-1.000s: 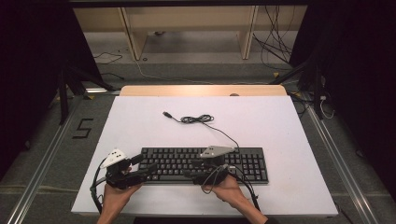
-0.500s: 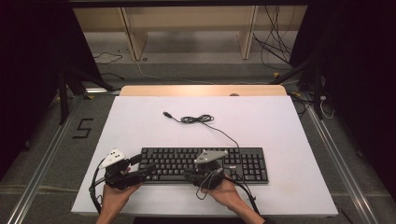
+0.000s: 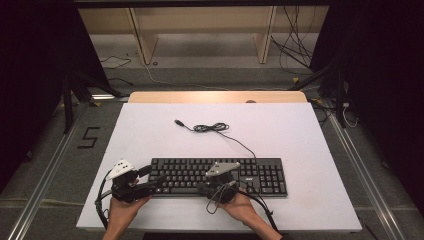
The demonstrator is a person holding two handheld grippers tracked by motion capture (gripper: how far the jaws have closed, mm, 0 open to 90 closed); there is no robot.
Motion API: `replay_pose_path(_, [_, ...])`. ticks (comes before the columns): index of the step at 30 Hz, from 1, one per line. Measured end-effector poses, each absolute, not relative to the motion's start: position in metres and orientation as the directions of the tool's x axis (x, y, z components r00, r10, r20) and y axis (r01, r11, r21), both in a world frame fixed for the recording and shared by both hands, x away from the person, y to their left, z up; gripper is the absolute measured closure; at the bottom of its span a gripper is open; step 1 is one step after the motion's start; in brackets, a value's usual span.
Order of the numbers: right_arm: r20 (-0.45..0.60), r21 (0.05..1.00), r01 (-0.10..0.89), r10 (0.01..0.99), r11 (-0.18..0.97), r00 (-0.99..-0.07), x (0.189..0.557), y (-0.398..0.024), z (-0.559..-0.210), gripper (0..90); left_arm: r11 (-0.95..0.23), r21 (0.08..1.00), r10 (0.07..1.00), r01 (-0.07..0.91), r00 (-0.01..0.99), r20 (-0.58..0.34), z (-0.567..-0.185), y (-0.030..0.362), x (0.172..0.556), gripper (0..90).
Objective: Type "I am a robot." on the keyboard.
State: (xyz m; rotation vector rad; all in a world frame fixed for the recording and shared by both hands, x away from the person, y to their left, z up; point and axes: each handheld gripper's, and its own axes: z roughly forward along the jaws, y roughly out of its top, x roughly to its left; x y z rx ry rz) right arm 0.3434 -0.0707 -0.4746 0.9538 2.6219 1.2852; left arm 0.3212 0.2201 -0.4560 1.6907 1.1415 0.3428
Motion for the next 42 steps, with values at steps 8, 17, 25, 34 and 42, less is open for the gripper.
replay_pose_path(8, [0.191,0.722,0.506,0.567,0.472,-0.801,0.345,-0.069,-0.479,90.0,-0.023,0.851,0.816,0.524,0.502,-0.287,-0.456,0.221,0.322,26.8])
replay_pose_path(17, [0.149,0.719,0.479,0.561,0.503,-0.814,0.344,-0.066,-0.484,90.0,-0.024,0.85,0.816,0.526,0.502,-0.287,-0.457,0.221,0.322,26.8])
replay_pose_path(25, [0.163,0.719,0.49,0.567,0.492,-0.807,0.344,-0.067,-0.483,89.2,-0.033,0.849,0.817,0.528,0.503,-0.281,-0.458,0.22,0.323,26.8])
replay_pose_path(34, [0.209,0.754,0.492,0.551,0.436,-0.808,0.345,-0.075,-0.474,80.0,-0.027,0.848,0.819,0.53,0.498,-0.285,-0.459,0.221,0.324,26.8])
replay_pose_path(42, [0.235,0.772,0.496,0.547,0.397,-0.804,0.344,-0.083,-0.466,66.8,-0.033,0.846,0.819,0.531,0.5,-0.282,-0.459,0.221,0.325,26.9])
